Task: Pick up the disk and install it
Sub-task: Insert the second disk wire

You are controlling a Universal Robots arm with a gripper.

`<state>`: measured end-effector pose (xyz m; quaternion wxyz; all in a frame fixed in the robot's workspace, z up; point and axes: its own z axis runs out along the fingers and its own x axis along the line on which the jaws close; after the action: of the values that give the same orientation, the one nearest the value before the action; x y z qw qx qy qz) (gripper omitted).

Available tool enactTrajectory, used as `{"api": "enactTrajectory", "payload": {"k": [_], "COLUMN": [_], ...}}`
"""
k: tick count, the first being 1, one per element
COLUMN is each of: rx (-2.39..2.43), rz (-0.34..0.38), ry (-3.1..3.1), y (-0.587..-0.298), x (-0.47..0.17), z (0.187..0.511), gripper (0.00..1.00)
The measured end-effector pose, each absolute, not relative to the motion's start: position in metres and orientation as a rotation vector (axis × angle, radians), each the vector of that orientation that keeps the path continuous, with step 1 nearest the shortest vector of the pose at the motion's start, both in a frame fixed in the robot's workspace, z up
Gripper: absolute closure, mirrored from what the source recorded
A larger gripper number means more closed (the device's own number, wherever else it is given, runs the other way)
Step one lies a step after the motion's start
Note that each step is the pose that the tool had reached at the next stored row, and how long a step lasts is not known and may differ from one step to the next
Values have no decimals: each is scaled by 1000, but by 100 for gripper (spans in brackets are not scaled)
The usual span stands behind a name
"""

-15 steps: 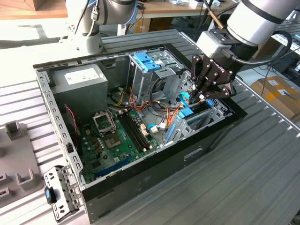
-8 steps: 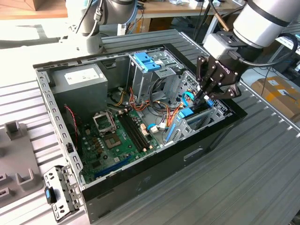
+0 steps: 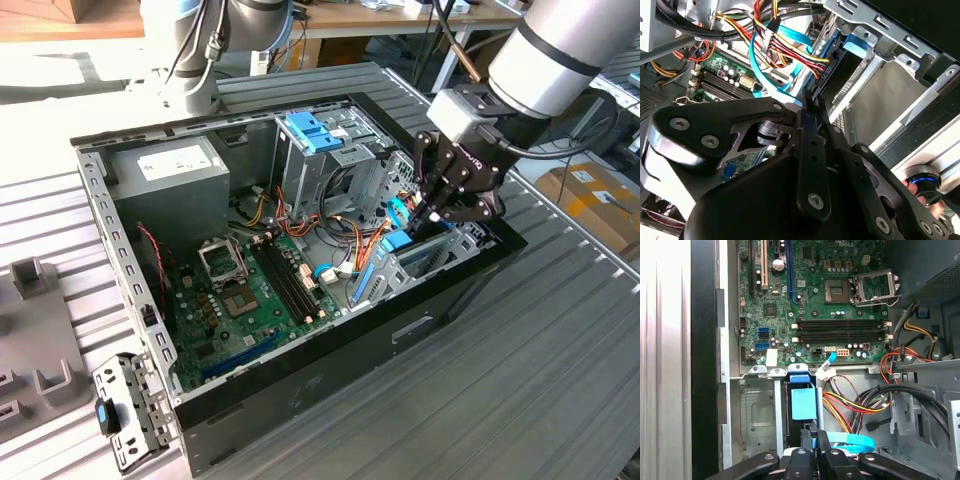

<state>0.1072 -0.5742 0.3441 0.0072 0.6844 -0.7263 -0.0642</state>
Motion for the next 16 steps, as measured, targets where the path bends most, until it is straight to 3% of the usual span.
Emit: {"api": "enactTrajectory", "payload": {"k": [16], "rx": [2140], "rz": [-203], "ry": [-2271], "y": [-575], "x": [120], "z": [356], "gripper": [84]}}
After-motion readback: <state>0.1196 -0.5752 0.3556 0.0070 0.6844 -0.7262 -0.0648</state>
